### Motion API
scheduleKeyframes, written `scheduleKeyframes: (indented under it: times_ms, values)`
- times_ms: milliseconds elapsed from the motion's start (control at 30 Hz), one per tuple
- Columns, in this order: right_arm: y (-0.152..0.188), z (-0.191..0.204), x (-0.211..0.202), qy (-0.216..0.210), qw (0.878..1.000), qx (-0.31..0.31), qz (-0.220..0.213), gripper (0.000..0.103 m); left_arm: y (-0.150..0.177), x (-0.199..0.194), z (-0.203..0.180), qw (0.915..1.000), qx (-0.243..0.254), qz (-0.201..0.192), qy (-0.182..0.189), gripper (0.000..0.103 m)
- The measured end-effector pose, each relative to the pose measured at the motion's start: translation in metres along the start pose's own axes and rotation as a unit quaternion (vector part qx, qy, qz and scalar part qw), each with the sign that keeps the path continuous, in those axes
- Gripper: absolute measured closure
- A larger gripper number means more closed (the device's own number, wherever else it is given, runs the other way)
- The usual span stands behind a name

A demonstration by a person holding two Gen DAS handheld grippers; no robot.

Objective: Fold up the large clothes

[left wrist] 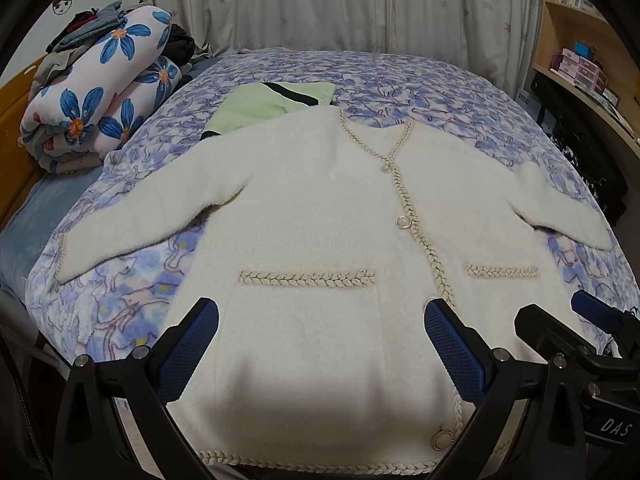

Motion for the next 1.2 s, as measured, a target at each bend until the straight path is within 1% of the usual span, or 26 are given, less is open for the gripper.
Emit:
scheduleKeyframes:
  times_ms: [400,633,800,900,1067,1200]
  values:
    - [0.003,-0.001,0.001,-0.002,1.0,0.003,0.002,0.0,0.001,-0.001,0.0,1.0,0.002,0.001,-0.002,0.001]
    - [0.008,-0.007,0.008,-0.004,1.0,0.012,0.01,0.0,0.003,0.005,-0.002,0.9998,0.008,0.016,-0.006,0.001]
    - [0.008,-0.013,0.012,-0.007,1.0,0.018,0.012,0.0,0.002,0.009,-0.009,0.9997,0.016,0.018,-0.008,0.001]
    - [0.007,-0.019,0.016,-0.003,1.0,0.02,0.015,0.0,-0.002,0.012,-0.012,0.9996,0.021,0.016,-0.011,0.001]
    - [0.002,-0.027,0.022,0.002,1.0,0.011,0.013,0.0,-0.016,0.014,-0.018,0.9995,0.028,0.003,-0.014,0.001]
    - [-0.01,-0.035,0.02,0.009,1.0,0.004,-0.003,0.0,-0.03,0.017,-0.029,0.999,0.041,-0.007,-0.015,0.001]
Point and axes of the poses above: each gripper's, at about its wrist camera, not at the fingertips, and x roughly the way its jaws point, z to its left, y to its underside, the point moved 7 cm from there along x, roughly the way its jaws point, and after that the axes turned 1 degree about x, right-handed, at the moved point
